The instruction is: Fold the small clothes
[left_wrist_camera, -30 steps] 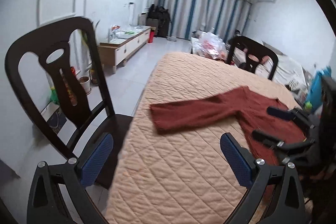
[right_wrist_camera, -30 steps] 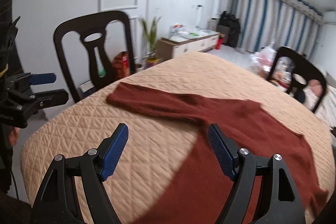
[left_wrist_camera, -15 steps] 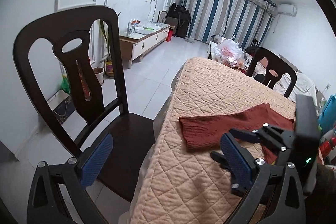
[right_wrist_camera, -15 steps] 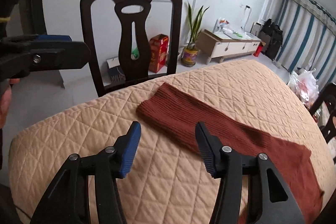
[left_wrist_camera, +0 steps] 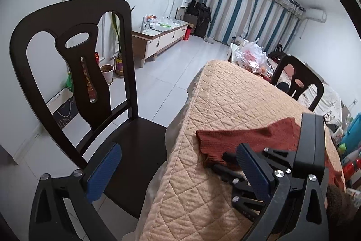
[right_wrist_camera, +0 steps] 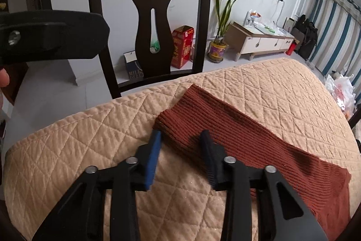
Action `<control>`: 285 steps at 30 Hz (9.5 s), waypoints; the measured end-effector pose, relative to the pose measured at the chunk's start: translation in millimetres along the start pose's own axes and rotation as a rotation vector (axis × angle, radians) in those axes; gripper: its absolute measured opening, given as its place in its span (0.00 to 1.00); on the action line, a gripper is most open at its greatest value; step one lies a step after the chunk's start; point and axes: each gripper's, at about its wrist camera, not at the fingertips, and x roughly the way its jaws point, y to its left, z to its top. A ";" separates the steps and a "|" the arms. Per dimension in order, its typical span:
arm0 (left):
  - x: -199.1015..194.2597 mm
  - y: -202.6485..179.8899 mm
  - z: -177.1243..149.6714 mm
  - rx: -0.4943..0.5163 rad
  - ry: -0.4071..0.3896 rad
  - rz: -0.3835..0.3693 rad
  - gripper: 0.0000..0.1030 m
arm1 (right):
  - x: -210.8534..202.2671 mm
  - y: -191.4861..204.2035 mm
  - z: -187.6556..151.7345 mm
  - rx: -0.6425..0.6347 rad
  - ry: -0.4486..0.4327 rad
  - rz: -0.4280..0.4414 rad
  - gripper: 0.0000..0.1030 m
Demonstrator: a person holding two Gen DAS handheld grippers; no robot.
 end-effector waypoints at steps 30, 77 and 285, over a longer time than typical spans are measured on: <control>71.8 -88.1 10.2 0.129 0.154 -0.135 0.99 | -87.0 -113.6 -25.3 0.474 -0.215 -0.017 0.09; 154.2 -231.3 -13.5 0.414 0.236 -0.035 1.00 | -167.6 -211.2 -167.2 0.873 -0.187 -0.324 0.10; 130.6 -441.2 -91.9 0.406 0.573 -0.607 0.99 | -324.6 -259.3 -336.5 1.011 -0.225 -0.374 0.21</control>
